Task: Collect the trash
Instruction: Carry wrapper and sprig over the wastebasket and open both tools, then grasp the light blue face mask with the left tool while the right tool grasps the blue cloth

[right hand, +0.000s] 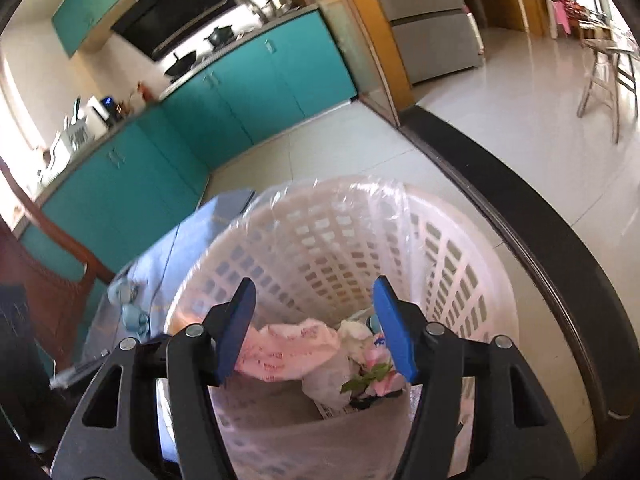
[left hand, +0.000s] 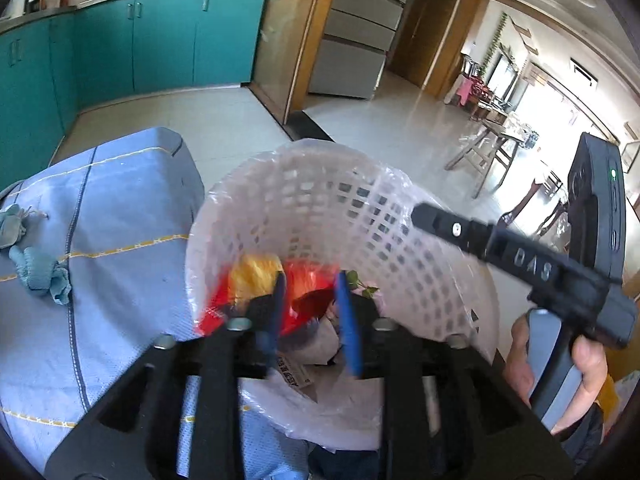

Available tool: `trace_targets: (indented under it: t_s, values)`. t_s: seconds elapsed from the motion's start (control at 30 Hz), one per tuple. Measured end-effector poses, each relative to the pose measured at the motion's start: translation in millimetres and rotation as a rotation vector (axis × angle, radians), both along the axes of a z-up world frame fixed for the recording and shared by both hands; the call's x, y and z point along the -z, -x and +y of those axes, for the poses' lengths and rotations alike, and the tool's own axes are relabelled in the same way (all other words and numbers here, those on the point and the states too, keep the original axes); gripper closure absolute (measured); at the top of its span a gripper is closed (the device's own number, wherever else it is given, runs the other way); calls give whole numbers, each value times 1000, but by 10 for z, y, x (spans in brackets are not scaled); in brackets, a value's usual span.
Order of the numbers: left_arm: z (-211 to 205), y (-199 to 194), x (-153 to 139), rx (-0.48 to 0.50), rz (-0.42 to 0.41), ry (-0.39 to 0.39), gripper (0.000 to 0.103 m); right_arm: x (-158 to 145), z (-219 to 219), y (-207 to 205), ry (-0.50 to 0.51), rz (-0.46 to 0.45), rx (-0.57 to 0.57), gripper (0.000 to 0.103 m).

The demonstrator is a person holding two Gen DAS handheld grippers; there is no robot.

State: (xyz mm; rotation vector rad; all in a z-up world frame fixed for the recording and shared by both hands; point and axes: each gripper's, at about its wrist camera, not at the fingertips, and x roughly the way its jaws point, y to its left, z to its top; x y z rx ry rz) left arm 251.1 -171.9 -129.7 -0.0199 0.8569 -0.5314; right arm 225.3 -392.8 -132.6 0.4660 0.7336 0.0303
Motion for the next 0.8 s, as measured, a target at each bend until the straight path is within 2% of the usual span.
trace_targets:
  t_s: [0.07,0.17,0.23,0.3,0.37,0.43,0.5,0.53,0.6,0.67,0.8]
  values:
    - [56,16,-32,-14,-12,8,48,-25,0,-14,-11,-16,6,43]
    - [363,14,-127,-110,-75,-24,47,-82,89,-18,-11,-49,-26,43]
    - [669,-15,-180,-215,-107,-66,47,-149,264,-26,24,-88,-79,43]
    - [1168,-115,-220,-356,-114,-122,47,-224,525,-51,69,-125,-155,43]
    - [1558,-193,-260,-463,-111,-165,47,-261,978,-183,52,-118,-302,43]
    - [1918,-259,-318,-555,-97,-194,47,-243,1477,-367,-2,-71,-436,43]
    - [2271,-322,-404,-632,-88,-205,40,-197,1960,-564,-26,-14,-531,43]
    - [2411,-335,-437,-663,-83,-209,38,-153,2263,-688,2,17,-562,43]
    - [2570,-409,-474,-692,-65,-209,29,-60,2724,-869,80,42,-612,43]
    - [2756,-458,-470,-711,-48,-186,26,90,3112,-1060,165,64,-644,43]
    - [2949,-711,-322,-714,20,-141,26,388,3426,-1314,263,101,-657,43]
